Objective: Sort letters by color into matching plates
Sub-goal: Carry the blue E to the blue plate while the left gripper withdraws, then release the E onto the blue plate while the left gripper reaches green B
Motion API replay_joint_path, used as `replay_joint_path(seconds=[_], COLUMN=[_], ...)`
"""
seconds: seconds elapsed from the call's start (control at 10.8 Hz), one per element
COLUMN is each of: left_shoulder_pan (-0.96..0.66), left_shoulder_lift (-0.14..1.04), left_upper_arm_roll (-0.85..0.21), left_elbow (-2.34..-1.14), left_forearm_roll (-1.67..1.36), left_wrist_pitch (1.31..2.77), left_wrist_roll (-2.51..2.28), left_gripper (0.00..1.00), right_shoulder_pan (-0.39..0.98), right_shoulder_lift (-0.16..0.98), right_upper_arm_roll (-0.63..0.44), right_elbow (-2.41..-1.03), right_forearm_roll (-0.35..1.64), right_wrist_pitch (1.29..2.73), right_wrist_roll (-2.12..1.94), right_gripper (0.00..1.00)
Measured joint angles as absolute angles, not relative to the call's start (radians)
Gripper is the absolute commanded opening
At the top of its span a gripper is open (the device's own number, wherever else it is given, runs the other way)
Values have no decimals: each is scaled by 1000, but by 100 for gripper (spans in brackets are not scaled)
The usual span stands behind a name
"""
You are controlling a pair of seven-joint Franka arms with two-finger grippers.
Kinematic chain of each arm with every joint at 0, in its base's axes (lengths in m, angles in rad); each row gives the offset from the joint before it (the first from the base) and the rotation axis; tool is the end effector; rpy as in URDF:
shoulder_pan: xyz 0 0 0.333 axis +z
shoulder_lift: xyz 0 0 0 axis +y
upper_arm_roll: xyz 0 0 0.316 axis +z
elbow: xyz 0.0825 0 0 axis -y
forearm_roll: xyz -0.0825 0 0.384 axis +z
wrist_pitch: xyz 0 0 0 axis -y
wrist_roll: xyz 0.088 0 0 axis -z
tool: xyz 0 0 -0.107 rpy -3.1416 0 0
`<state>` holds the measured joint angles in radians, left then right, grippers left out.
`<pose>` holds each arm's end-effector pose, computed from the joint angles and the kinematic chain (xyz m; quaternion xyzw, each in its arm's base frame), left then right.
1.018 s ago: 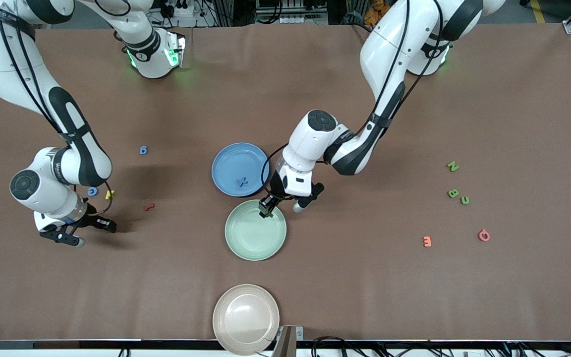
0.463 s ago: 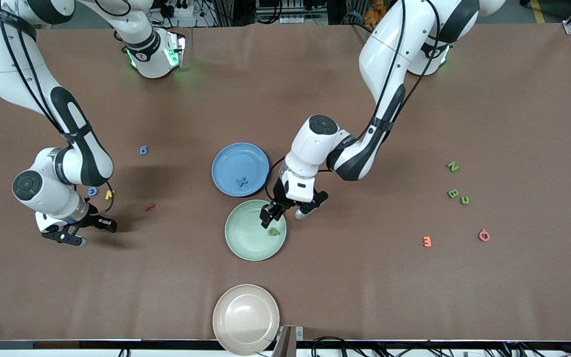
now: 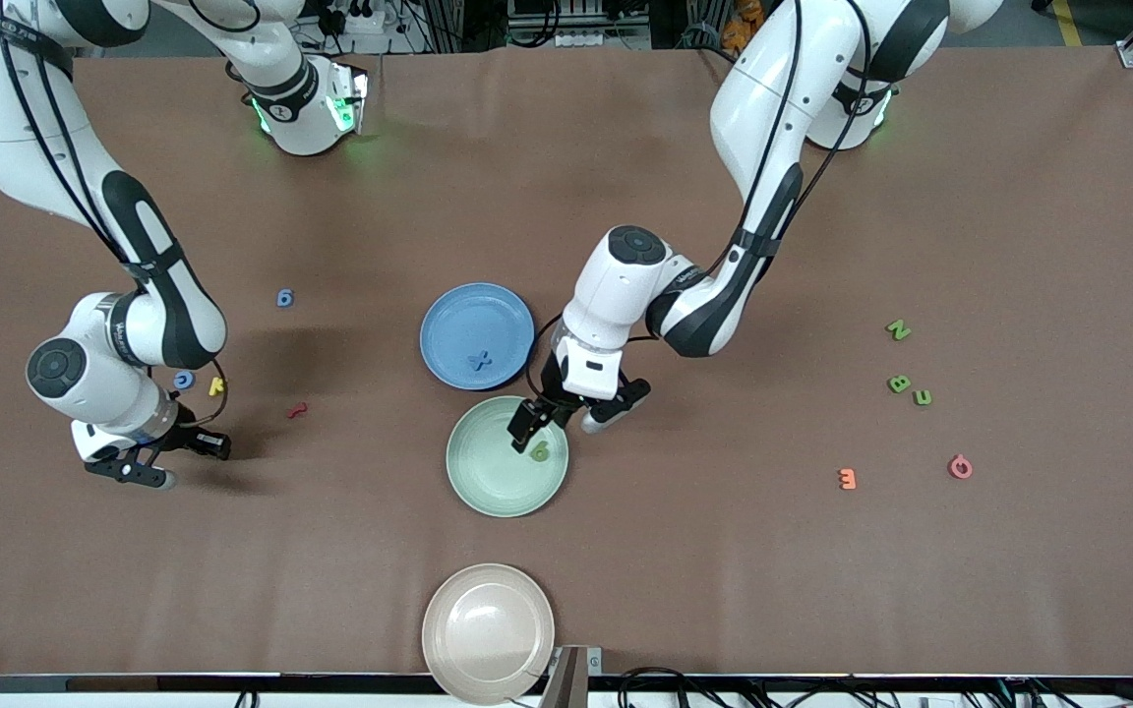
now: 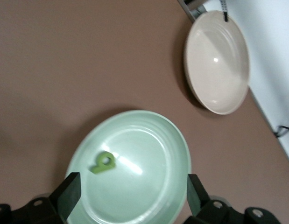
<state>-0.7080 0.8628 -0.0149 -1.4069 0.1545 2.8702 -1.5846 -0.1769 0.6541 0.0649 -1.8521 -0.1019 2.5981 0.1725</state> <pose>0.5763 -0.5158 0.2530 0.8911 0.3427 0.1535 0.2548 0.6455 -0.0730 0.1758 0.9931 -0.1071 0.0474 0.0075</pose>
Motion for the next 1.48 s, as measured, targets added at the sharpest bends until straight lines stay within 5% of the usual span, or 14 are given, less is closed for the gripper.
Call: replay_joint_path(seconds=[0.46, 0.93, 1.2, 1.3, 1.48], left_shoulder_pan=[-649, -479, -197, -101, 47], left_shoulder_lift=[714, 567, 402, 350, 270], left_upper_arm_roll=[7, -40, -263, -329, -409], left_elbow=[-1413, -1642, -1871, -1946, -2060], left_forearm_roll=[201, 171, 163, 163, 163], left_wrist_pitch=[2398, 2323, 2314, 2313, 2313], left_wrist_roll=[-1402, -1183, -976, -899, -765], left_gripper=[100, 100, 100, 100, 100], right_shoulder_pan=[-35, 176, 225, 237, 248], right_shoulder_lift=[580, 577, 574, 569, 547], right_upper_arm_roll=[83, 180, 286, 313, 362], right_elbow=[-1811, -1817, -1823, -1837, -1892], right_forearm_roll=[-96, -96, -96, -96, -97], right_wrist_pitch=[2438, 2415, 2386, 2379, 2377], right_wrist_roll=[300, 697, 898, 944, 1010], right_gripper=[0, 0, 0, 18, 100])
